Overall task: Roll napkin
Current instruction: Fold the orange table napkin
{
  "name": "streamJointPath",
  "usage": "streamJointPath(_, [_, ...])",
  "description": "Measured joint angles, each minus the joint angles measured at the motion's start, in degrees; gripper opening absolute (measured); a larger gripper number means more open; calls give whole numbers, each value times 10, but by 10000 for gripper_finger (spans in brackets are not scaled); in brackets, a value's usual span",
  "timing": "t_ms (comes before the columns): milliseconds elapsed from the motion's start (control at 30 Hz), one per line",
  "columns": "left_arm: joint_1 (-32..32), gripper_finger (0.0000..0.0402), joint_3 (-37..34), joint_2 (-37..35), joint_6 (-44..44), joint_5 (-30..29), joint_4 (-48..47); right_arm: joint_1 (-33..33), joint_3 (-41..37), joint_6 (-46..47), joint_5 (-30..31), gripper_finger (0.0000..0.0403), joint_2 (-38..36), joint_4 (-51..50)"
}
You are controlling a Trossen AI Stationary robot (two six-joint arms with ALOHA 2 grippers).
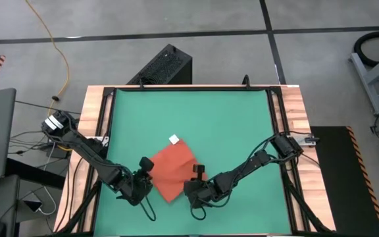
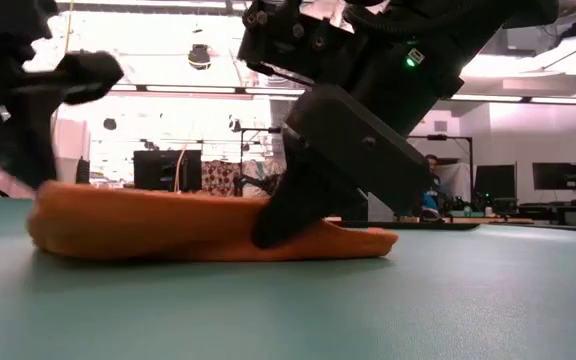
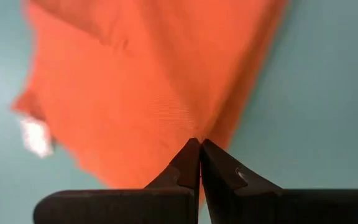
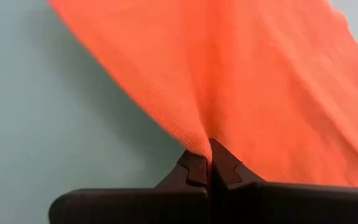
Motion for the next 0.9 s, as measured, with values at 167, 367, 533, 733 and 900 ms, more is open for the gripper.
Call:
streamJointPath(167, [-10, 0, 0, 23, -40, 55, 21, -5, 0, 40, 0, 6, 0, -32])
streamJointPath(367, [-20, 0, 0, 50, -43, 68, 89, -8, 0, 58, 0, 6, 0, -38])
streamJointPath(533, [-23, 0, 0, 72, -31, 46, 117, -7, 0, 59, 0, 6, 0, -39])
streamJointPath(733, [-73, 0, 15, 30, -44, -178, 72, -3, 0, 59, 1, 10, 0, -43])
streamJointPath(900, [-70, 0, -16, 25, -46, -212, 126, -3, 0, 58, 1, 15, 0, -44])
